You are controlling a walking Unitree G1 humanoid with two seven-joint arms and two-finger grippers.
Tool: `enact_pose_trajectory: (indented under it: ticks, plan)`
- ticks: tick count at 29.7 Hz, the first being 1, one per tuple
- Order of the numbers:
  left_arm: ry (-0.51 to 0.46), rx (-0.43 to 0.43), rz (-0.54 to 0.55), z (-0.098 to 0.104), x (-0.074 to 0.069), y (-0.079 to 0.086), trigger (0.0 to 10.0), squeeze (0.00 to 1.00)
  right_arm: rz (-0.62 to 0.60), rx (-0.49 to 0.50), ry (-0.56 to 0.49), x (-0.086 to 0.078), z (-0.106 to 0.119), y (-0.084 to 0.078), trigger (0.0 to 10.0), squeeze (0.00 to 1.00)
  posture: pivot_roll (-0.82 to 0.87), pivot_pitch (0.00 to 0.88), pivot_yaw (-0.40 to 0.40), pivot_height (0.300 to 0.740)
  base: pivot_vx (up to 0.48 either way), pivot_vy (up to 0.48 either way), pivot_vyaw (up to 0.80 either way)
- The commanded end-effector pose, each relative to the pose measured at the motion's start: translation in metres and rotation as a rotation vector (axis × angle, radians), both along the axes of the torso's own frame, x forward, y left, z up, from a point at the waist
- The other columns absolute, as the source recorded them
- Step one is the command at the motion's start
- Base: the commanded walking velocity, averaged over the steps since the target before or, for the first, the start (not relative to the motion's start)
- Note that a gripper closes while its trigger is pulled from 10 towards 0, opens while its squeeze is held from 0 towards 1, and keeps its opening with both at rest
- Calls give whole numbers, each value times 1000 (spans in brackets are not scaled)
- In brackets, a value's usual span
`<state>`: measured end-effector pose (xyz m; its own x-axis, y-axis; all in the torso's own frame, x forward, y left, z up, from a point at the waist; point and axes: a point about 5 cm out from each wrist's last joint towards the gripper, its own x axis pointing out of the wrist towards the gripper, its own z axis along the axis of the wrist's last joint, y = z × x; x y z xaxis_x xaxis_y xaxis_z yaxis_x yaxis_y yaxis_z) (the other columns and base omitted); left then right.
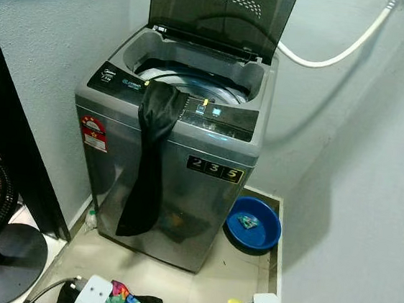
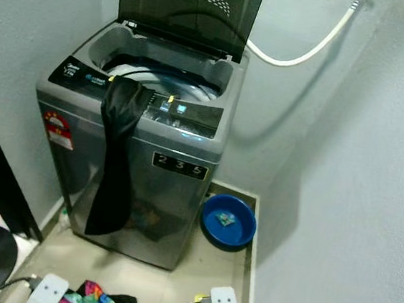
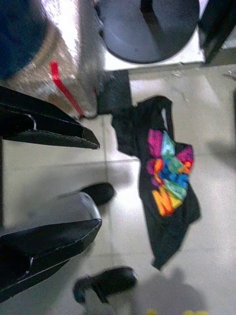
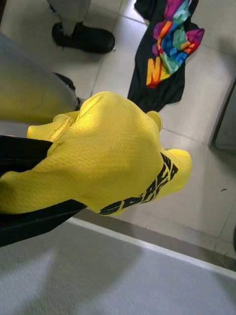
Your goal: Clothes washing
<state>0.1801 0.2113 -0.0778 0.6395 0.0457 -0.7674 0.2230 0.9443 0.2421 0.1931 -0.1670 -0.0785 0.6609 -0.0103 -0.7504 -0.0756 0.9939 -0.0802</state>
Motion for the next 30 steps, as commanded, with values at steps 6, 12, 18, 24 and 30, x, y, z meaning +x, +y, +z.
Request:
enact_pose_trajectory:
  ticks: [6, 12, 18, 24, 30]
  plan:
    - [4, 10, -14, 0, -1, 4, 10000, 0, -4, 1, 47, -17, -8, 0, 10000, 0, 181, 0, -7, 740, 0, 0, 0]
    - [-2, 5, -35, 0, 2, -3, 10000, 0, -19, -17, 57, -19, -9, -9, 10000, 0, 177, 0, -24, 740, 0, 0, 0]
    - [-1, -8, -25, -1, 3, -10, 10000, 0, 14, -29, 19, -5, -2, -10, 10000, 0, 151, 0, -37, 740, 0, 0, 0]
    - [-8, -14, -33, 0, 7, -17, 10000, 0, 57, -27, -3, 1, 2, -8, 10000, 0, 157, 0, -56, 740, 0, 0, 0]
    - [-8, -20, -37, 1, 8, -16, 10000, 0, -14, -33, 9, -3, 0, -16, 10000, 0, 134, 0, -28, 740, 0, 0, 0]
